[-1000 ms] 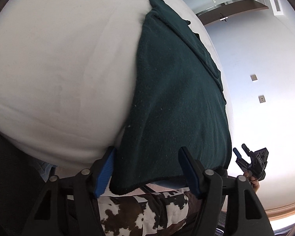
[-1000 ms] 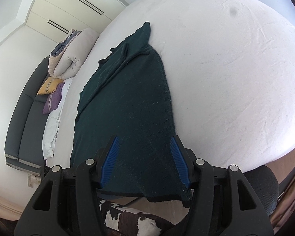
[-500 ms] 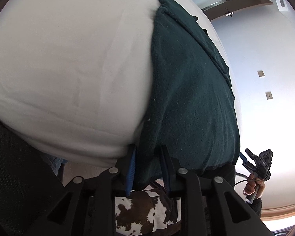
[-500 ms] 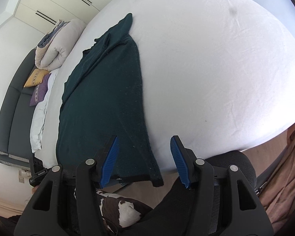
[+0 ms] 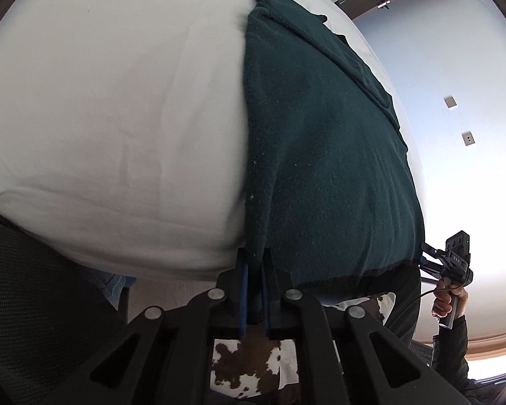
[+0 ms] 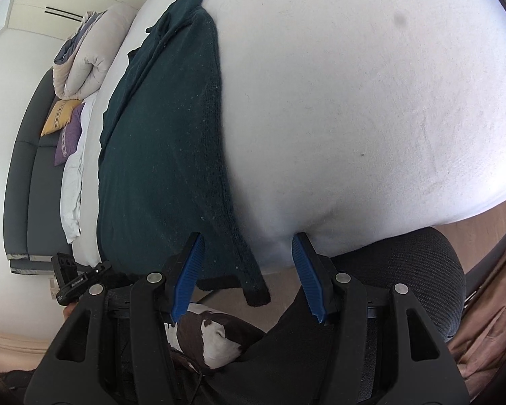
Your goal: Fold small clothes
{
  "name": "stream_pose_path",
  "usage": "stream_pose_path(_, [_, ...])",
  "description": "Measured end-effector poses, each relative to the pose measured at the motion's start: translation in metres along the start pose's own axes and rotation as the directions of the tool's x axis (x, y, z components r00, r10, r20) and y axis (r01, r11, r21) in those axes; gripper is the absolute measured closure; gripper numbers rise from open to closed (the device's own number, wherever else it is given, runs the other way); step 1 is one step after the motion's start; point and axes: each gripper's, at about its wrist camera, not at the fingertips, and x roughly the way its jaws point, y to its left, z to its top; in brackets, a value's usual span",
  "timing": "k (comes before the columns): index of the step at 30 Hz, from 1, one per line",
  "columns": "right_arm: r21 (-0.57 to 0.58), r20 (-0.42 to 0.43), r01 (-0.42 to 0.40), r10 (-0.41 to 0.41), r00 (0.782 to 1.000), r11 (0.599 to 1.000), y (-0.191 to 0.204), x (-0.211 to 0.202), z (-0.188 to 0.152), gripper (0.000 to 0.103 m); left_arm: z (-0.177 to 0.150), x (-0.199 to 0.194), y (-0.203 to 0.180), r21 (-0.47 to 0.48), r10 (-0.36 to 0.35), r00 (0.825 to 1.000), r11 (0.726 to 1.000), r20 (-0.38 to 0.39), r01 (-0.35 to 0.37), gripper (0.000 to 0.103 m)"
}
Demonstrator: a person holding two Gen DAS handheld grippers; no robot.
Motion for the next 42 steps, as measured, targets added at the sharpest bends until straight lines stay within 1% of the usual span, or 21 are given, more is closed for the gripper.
stream_pose_path(1, [-0.017,-0.001,0.007,-0.007,1.0,1.0,0.003,0.001,-0.001,0.051,0.0,-0.001,0.001,-0.001,-0.001,1.0,1.0,0.002,0.001,0.097])
stream_pose_path(2, [-0.039,-0.006,0.014,-0.014,1.0,0.999,0.007,0.002,-0.003,0.056,-0.001,-0.002,0.001,-0.002,-0.003,1.0,1.0,0.004,0.003,0.097])
stream_pose_path(3, [-0.062,-0.017,0.019,-0.02,1.0,0.998,0.012,0.003,-0.004,0.062,-0.001,-0.002,0.002,0.0,-0.004,1.0,1.0,0.004,0.004,0.097])
stream_pose_path(4, [-0.085,-0.031,0.027,-0.03,0.999,0.996,0.016,0.006,-0.006,0.076,-0.001,-0.002,0.0,0.002,-0.004,1.0,1.0,0.003,0.004,0.097])
stream_pose_path(6, [-0.116,-0.037,0.048,-0.052,0.998,0.992,0.022,0.007,-0.008,0.082,-0.001,-0.003,-0.002,0.009,-0.006,1.0,1.0,0.004,0.006,0.097])
stream_pose_path(7, [-0.123,-0.037,0.048,-0.053,0.998,0.991,0.024,0.008,-0.009,0.091,-0.001,-0.004,-0.003,0.012,-0.007,1.0,1.0,0.005,0.007,0.097])
stream_pose_path(8, [-0.124,-0.031,0.047,-0.051,0.998,0.991,0.025,0.006,-0.01,0.094,-0.001,-0.005,-0.003,0.014,-0.011,1.0,1.0,0.007,0.011,0.097])
stream_pose_path(10, [-0.117,-0.007,0.024,-0.025,1.0,0.993,0.026,0.0,-0.01,0.096,0.0,-0.01,-0.005,0.015,-0.023,1.0,1.0,0.014,0.023,0.097])
stream_pose_path(14, [-0.108,0.037,-0.032,0.036,0.999,0.994,0.032,-0.015,-0.012,0.096,0.001,-0.021,-0.006,0.007,-0.07,0.997,0.998,0.032,0.07,0.097])
stream_pose_path(17, [-0.092,0.087,-0.13,0.138,0.987,0.987,0.038,-0.028,-0.011,0.096,0.004,-0.03,-0.008,0.0,-0.123,0.991,0.992,0.051,0.123,0.097])
stream_pose_path(19, [-0.088,0.139,-0.192,0.203,0.969,0.977,0.042,-0.035,-0.01,0.096,0.007,-0.037,-0.01,-0.01,-0.168,0.983,0.985,0.071,0.169,0.097])
stream_pose_path(20, [-0.083,0.148,-0.21,0.221,0.964,0.974,0.043,-0.035,-0.008,0.096,0.009,-0.039,-0.011,-0.016,-0.189,0.979,0.982,0.08,0.191,0.097])
stream_pose_path(23, [-0.081,0.148,-0.193,0.204,0.968,0.978,0.05,-0.029,-0.002,0.096,0.014,-0.044,-0.013,-0.032,-0.242,0.964,0.969,0.106,0.247,0.097])
stream_pose_path(24, [-0.081,0.151,-0.202,0.212,0.965,0.976,0.053,-0.028,0.0,0.096,0.016,-0.045,-0.014,-0.039,-0.258,0.959,0.964,0.114,0.264,0.097])
stream_pose_path(27, [-0.082,0.194,-0.252,0.263,0.945,0.964,0.059,-0.035,0.008,0.096,0.023,-0.049,-0.016,-0.056,-0.306,0.941,0.947,0.143,0.317,0.097])
stream_pose_path(30, [-0.061,0.248,-0.306,0.311,0.917,0.95,0.068,-0.04,0.027,0.096,0.037,-0.054,-0.02,-0.057,-0.336,0.925,0.935,0.178,0.35,0.097])
stream_pose_path(33, [-0.054,0.287,-0.345,0.345,0.894,0.937,0.077,-0.045,0.051,0.096,0.057,-0.059,-0.024,-0.061,-0.372,0.902,0.917,0.22,0.394,0.097])
stream_pose_path(35, [-0.052,0.311,-0.366,0.364,0.878,0.929,0.088,-0.045,0.072,0.096,0.074,-0.062,-0.029,-0.052,-0.386,0.89,0.911,0.244,0.41,0.097])
stream_pose_path(39, [-0.068,0.344,-0.35,0.352,0.871,0.934,0.113,-0.043,0.109,0.096,0.11,-0.068,-0.037,-0.032,-0.408,0.869,0.901,0.28,0.433,0.097])
stream_pose_path(41, [-0.075,0.353,-0.341,0.344,0.87,0.937,0.126,-0.039,0.128,0.096,0.129,-0.068,-0.039,-0.026,-0.412,0.863,0.899,0.291,0.438,0.097])
stream_pose_path(42, [-0.08,0.359,-0.332,0.338,0.87,0.94,0.132,-0.037,0.138,0.096,0.138,-0.067,-0.04,-0.022,-0.409,0.864,0.901,0.294,0.434,0.097])
